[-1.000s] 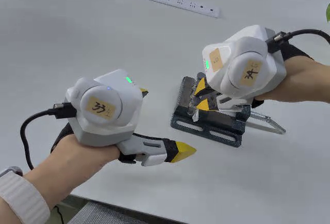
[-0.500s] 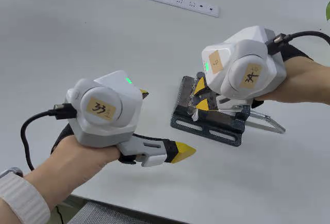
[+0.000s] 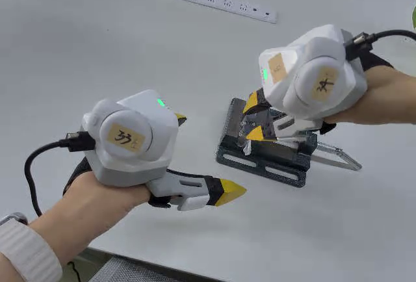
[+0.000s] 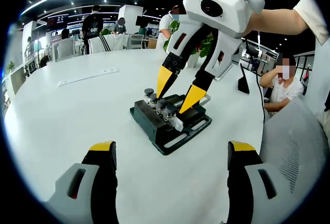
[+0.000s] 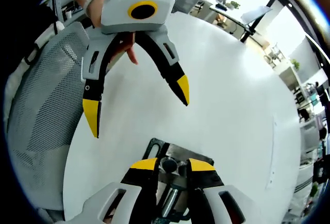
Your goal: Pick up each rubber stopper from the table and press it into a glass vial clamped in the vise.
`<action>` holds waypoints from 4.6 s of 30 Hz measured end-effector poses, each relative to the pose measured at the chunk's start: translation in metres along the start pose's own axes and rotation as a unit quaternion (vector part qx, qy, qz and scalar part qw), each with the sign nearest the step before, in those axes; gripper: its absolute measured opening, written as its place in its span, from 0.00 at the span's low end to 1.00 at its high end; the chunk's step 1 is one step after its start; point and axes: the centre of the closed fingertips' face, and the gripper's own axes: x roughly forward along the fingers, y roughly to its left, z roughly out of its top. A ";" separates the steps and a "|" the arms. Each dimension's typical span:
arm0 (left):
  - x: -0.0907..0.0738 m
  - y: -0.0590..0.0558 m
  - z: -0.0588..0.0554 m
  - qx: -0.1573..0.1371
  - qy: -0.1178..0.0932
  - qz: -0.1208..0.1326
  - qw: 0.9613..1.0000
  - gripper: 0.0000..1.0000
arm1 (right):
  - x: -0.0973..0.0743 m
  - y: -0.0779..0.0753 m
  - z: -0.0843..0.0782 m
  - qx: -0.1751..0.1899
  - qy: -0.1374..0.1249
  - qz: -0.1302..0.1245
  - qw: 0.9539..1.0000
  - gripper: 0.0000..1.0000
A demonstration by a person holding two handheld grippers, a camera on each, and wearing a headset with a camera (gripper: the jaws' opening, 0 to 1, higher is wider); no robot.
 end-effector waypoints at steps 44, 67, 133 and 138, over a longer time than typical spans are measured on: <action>0.001 0.004 -0.002 -0.008 0.000 0.005 1.000 0.87 | 0.008 0.003 -0.015 0.031 0.052 0.076 0.995 0.00; 0.004 0.003 -0.003 -0.013 -0.005 0.005 1.000 0.87 | 0.010 0.002 -0.012 0.028 0.103 0.102 0.989 0.00; -0.012 0.003 0.031 0.022 -0.014 0.021 0.999 0.87 | 0.005 -0.004 -0.022 0.037 0.112 0.041 0.992 0.07; -0.014 0.002 0.029 0.023 -0.011 0.024 0.999 0.87 | -0.006 0.003 -0.031 0.106 0.059 0.023 0.992 0.16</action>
